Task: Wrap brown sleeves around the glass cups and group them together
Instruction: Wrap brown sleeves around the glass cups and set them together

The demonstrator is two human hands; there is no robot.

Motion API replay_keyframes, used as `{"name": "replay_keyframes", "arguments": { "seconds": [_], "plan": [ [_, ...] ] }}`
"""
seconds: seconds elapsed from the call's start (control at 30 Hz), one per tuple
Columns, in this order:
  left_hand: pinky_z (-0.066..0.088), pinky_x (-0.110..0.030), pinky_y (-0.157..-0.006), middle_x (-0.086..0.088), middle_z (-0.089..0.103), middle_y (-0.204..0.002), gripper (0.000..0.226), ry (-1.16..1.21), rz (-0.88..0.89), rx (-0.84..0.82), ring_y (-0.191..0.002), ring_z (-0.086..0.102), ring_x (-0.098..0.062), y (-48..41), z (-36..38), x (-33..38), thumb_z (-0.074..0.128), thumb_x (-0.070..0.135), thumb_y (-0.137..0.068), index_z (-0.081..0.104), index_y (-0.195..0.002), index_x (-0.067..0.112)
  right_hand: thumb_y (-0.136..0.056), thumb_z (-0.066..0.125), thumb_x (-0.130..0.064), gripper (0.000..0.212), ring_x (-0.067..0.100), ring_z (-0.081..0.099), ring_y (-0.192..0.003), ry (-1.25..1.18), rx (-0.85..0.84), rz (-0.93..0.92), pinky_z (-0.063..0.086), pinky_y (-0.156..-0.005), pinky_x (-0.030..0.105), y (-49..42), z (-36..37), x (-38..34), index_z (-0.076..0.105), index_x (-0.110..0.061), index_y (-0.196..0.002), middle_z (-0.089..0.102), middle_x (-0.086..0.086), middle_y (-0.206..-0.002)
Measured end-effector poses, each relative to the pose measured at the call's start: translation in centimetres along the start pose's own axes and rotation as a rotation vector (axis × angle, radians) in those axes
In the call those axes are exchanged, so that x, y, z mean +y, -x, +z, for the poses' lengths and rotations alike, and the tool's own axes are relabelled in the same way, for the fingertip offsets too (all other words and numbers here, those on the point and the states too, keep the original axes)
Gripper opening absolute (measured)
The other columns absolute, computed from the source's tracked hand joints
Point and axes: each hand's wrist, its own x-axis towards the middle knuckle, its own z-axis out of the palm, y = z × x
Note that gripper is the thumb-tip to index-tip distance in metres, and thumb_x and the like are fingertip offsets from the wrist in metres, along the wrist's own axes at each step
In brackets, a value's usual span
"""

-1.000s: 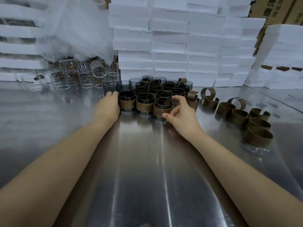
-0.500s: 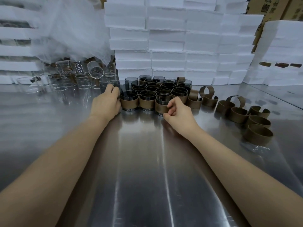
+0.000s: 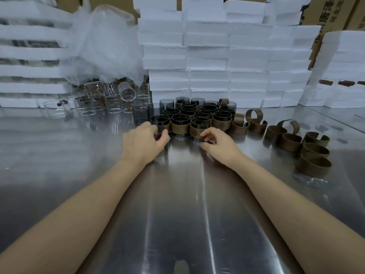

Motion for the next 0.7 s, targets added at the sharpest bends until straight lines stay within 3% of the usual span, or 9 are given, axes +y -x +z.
{"name": "replay_keyframes", "arguments": {
  "seconds": [0.07, 0.17, 0.33, 0.4, 0.47, 0.5, 0.6, 0.7],
  "plan": [
    [0.034, -0.030, -0.053, 0.005, 0.042, -0.070, 0.045, 0.063, 0.089, -0.022, -0.058, 0.050, -0.026, 0.5, 0.0, 1.2, 0.052, 0.047, -0.092, 0.044, -0.061, 0.016, -0.085, 0.062, -0.009, 0.040, 0.012, 0.056, -0.112, 0.035, -0.099, -0.033, 0.041, -0.099, 0.025, 0.2, 0.0, -0.1, 0.058, -0.020, -0.123, 0.062, 0.000, -0.117],
    [0.045, -0.040, -0.054, -0.004, 0.048, -0.091, 0.040, 0.139, 0.251, -0.062, -0.061, 0.054, -0.031, 0.9, 0.3, 3.3, 0.054, 0.045, -0.092, 0.049, -0.071, 0.011, -0.079, 0.069, -0.002, 0.061, 0.007, 0.056, -0.115, -0.142, -0.245, -0.133, 0.040, -0.096, 0.013, 0.6, 0.4, -0.5, 0.049, -0.021, -0.134, 0.062, -0.002, -0.123],
    [0.046, -0.034, -0.052, -0.010, 0.048, -0.128, 0.040, 0.194, 0.476, -0.068, -0.070, 0.056, -0.021, 0.8, 0.0, 4.5, 0.049, 0.045, -0.091, 0.055, -0.084, 0.006, -0.068, 0.083, -0.027, 0.077, 0.003, 0.059, -0.108, -0.203, -0.176, -0.145, 0.045, -0.092, 0.021, 0.6, 0.7, -0.5, 0.045, -0.026, -0.134, 0.061, -0.011, -0.115],
    [0.047, -0.027, -0.062, -0.005, 0.040, -0.136, 0.037, 0.314, 0.388, -0.070, -0.080, 0.053, -0.013, 1.0, 0.2, 4.4, 0.057, 0.045, -0.088, 0.053, -0.093, 0.009, -0.066, 0.086, -0.025, 0.069, -0.006, 0.058, -0.099, -0.204, -0.091, -0.167, 0.045, -0.086, 0.016, 0.7, 0.6, -0.6, 0.049, -0.027, -0.125, 0.061, -0.017, -0.109],
    [0.043, -0.010, -0.073, 0.003, 0.035, -0.135, 0.045, 0.540, 0.178, -0.126, -0.091, 0.052, -0.005, 1.2, 0.6, 4.6, 0.068, 0.042, -0.085, 0.048, -0.113, 0.012, -0.065, 0.087, -0.017, 0.068, -0.009, 0.058, -0.093, -0.241, -0.007, -0.202, 0.044, -0.083, 0.011, 0.7, 0.6, -0.8, 0.050, -0.027, -0.120, 0.061, -0.017, -0.106],
    [0.044, -0.009, -0.080, 0.006, 0.038, -0.133, 0.053, 0.665, 0.057, -0.203, -0.095, 0.055, -0.003, 1.3, 0.7, 4.9, 0.070, 0.041, -0.084, 0.043, -0.122, 0.015, -0.064, 0.087, -0.014, 0.068, -0.009, 0.058, -0.093, -0.253, 0.030, -0.221, 0.043, -0.083, 0.010, 0.8, 0.6, -1.0, 0.049, -0.028, -0.119, 0.061, -0.017, -0.106],
    [0.050, -0.028, -0.095, 0.011, 0.059, -0.123, 0.051, 0.964, -0.161, -0.461, -0.101, 0.065, -0.004, 1.2, 1.1, 5.4, 0.072, 0.036, -0.085, 0.042, -0.125, 0.027, -0.062, 0.085, -0.009, 0.069, -0.007, 0.059, -0.092, -0.284, 0.098, -0.258, 0.043, -0.081, 0.009, 1.0, 0.4, -1.4, 0.047, -0.034, -0.113, 0.062, -0.014, -0.105],
    [0.052, -0.023, -0.087, 0.009, 0.065, -0.117, 0.048, 1.118, -0.194, -0.487, -0.097, 0.068, -0.003, 0.9, 1.2, 4.9, 0.078, 0.028, -0.081, 0.049, -0.119, 0.030, -0.063, 0.086, -0.006, 0.069, -0.005, 0.059, -0.092, -0.282, 0.126, -0.268, 0.043, -0.080, 0.008, 1.1, 0.6, -1.8, 0.046, -0.041, -0.106, 0.062, -0.013, -0.104]
  ]
}}
